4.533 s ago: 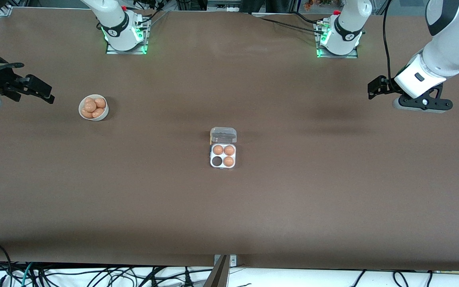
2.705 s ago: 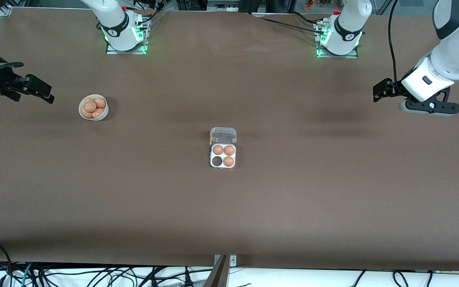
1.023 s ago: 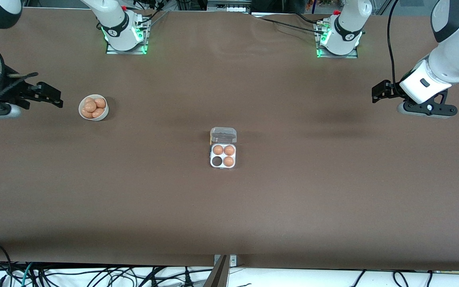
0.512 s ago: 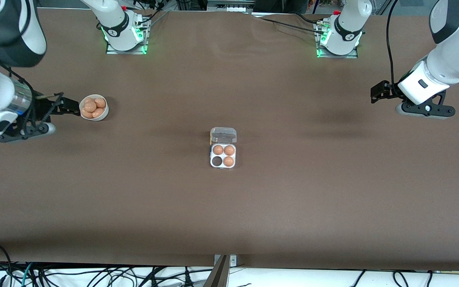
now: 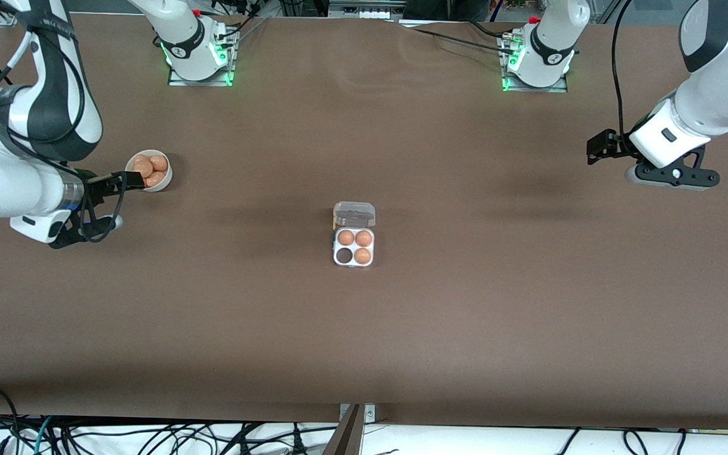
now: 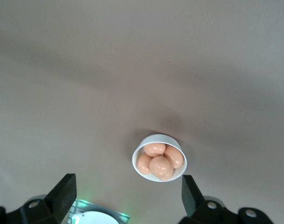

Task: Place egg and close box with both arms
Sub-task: 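Move the right gripper over the white egg bowl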

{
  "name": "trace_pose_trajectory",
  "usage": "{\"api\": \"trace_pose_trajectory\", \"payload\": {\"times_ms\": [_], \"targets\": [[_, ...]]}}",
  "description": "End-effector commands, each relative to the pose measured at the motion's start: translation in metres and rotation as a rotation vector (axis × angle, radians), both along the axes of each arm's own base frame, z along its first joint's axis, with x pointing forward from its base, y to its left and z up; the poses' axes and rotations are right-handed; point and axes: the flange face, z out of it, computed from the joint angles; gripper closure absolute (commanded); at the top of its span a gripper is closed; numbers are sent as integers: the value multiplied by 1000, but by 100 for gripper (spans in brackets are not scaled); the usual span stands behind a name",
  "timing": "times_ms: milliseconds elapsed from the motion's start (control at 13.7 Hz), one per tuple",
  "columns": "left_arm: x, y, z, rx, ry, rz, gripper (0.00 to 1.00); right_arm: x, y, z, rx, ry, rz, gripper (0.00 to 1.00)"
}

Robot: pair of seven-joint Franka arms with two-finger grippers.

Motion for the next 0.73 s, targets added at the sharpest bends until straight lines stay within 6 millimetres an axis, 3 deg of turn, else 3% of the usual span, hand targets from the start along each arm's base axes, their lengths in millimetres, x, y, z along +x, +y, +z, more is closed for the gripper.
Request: {"api": "trace_pose_trajectory", "payload": {"times_ms": [0, 292, 658], "targets": [[4, -3, 5, 3, -9, -2, 0, 1, -10, -19, -40, 48, 29, 0], [4, -2, 5, 3, -9, -1, 0, -6, -20, -46, -133, 43, -72, 0], [4, -3, 5, 4, -9, -1, 0, -46, -35, -90, -122, -51, -116, 0]]}}
